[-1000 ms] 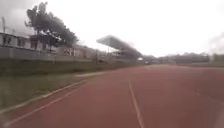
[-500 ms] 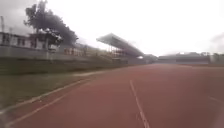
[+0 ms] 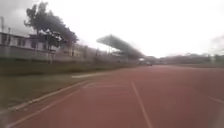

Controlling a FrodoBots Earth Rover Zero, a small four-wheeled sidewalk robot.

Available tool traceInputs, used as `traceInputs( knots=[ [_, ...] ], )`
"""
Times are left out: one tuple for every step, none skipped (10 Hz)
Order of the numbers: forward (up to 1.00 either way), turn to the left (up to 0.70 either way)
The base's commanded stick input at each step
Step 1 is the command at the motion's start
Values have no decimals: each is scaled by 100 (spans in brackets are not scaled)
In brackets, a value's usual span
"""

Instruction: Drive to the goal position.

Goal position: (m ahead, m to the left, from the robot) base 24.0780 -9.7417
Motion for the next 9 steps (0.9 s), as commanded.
traceInputs(
  knots=[
    [70, -35],
    [70, -34],
    [70, -31],
    [70, -27],
    [70, -24],
    [70, 0],
    [70, 0],
    [70, 0],
    [70, 0]
  ],
)
